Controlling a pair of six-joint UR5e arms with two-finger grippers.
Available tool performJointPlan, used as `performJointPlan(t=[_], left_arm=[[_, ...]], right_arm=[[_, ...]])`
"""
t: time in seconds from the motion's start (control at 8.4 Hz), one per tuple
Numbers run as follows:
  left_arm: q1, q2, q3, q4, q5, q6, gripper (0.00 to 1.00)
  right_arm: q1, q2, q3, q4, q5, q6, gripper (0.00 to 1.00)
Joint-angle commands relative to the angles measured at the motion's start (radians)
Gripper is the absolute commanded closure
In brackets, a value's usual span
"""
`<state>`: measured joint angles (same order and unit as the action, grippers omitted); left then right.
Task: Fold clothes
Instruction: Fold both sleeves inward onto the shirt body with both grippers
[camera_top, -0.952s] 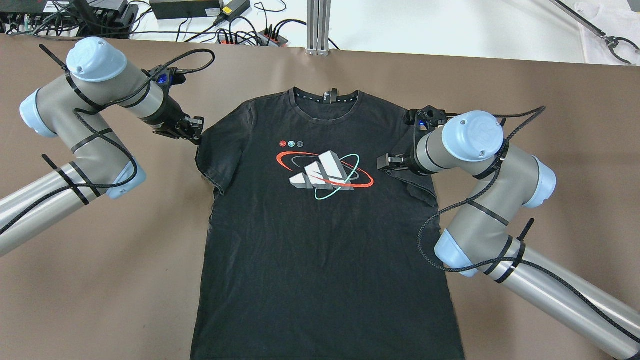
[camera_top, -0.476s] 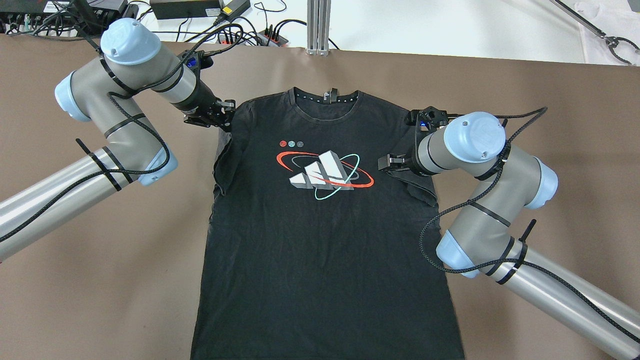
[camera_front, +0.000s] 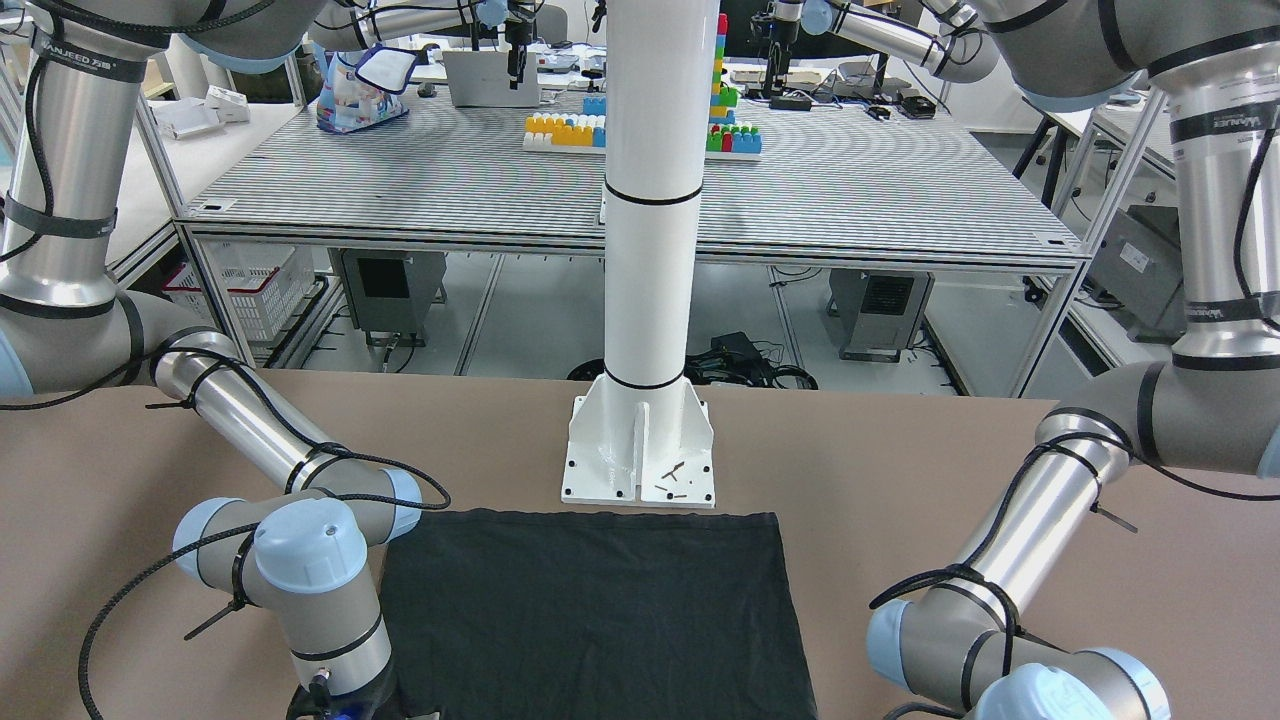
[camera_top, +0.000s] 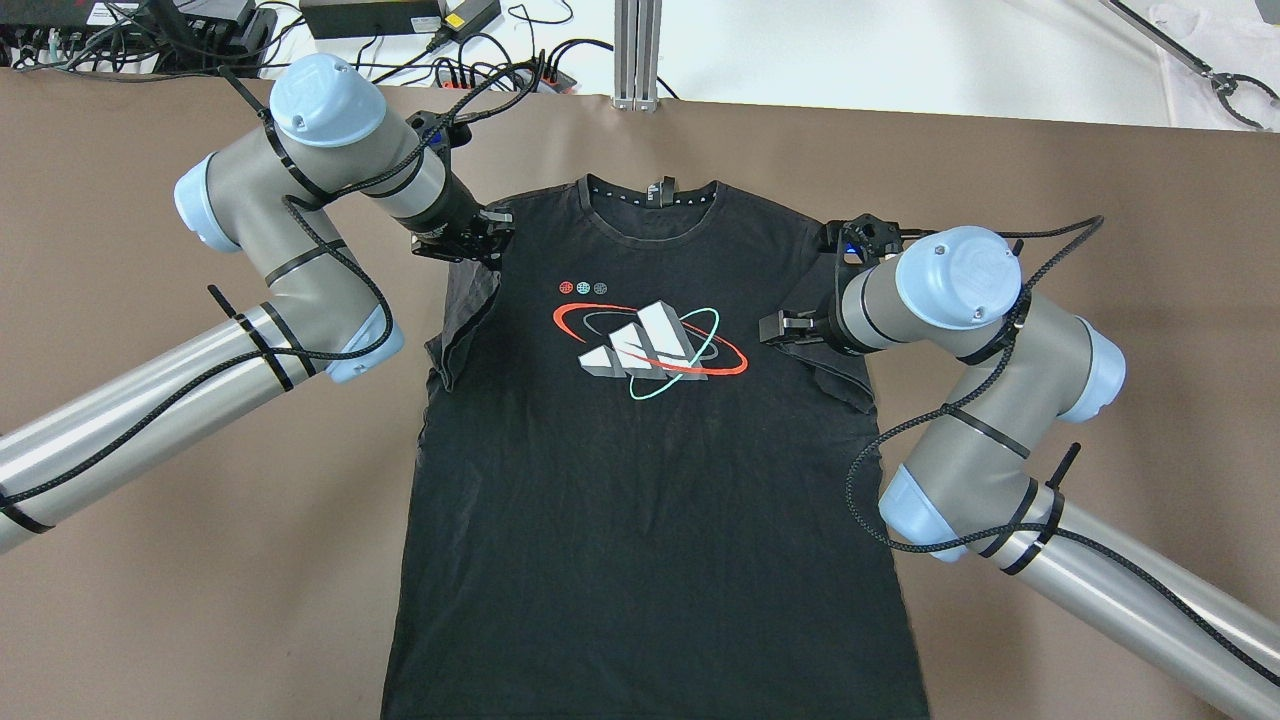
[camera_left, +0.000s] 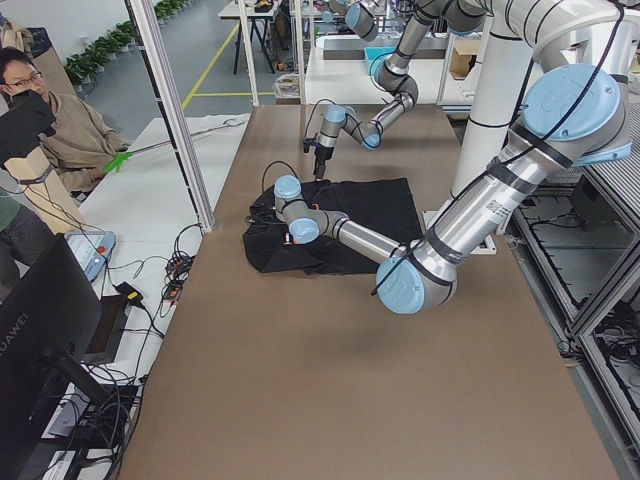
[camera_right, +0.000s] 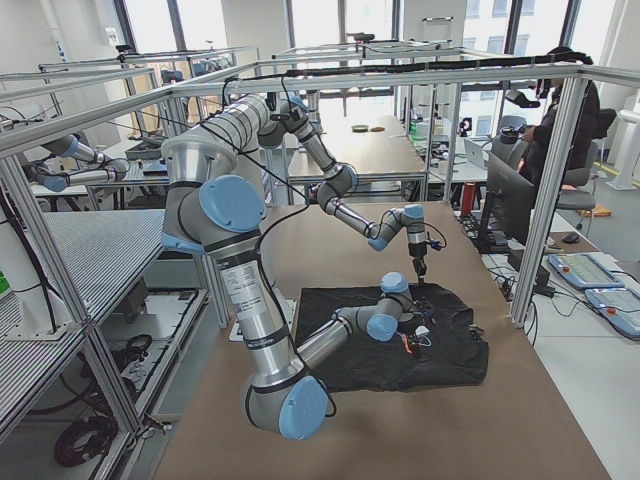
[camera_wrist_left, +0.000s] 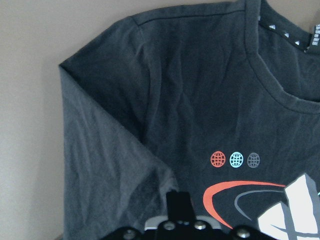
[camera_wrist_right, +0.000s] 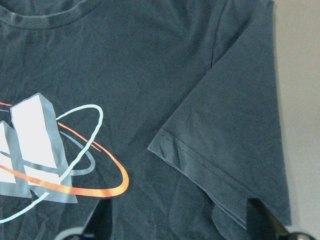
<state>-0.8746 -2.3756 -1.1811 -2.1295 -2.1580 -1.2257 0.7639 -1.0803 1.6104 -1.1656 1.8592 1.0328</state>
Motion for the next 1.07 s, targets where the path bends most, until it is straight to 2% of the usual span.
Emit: performJointPlan(t=[0.0,0.24,0.36,0.48,0.59,0.71,0.95], left_arm=[[0.042,-0.01,0.001,-0.007,0.024,-0.032,1.0],[0.057,-0.008,0.003,-0.009,0.035,-0.032,1.0],[0.057,-0.005,0.004,-0.009,0.035,-0.031,0.95],[0.055,-0.005,0.003,-0.007,0.036,-0.032,0.26],[0.057,-0.001,-0.002,-0.01,0.077,-0.035,0.0],[0.062,0.003,-0.006,-0.009,0.128,-0.043,0.0],[0.06,0.044,-0.047,-0.01,0.132,-0.047,0.0]], right_arm=[[0.0,-0.006,0.002,0.001,0.0,0.0,0.05],[0.0,-0.01,0.002,0.001,0.0,0.0,0.05],[0.0,-0.012,0.0,0.001,-0.002,0.0,0.05],[0.0,-0.013,0.002,0.001,-0.002,0.001,0.05],[0.0,-0.013,0.002,0.001,-0.002,0.001,0.05],[0.0,-0.013,0.002,0.001,-0.002,0.01,0.05],[0.0,-0.013,0.005,0.001,0.0,0.038,0.05]])
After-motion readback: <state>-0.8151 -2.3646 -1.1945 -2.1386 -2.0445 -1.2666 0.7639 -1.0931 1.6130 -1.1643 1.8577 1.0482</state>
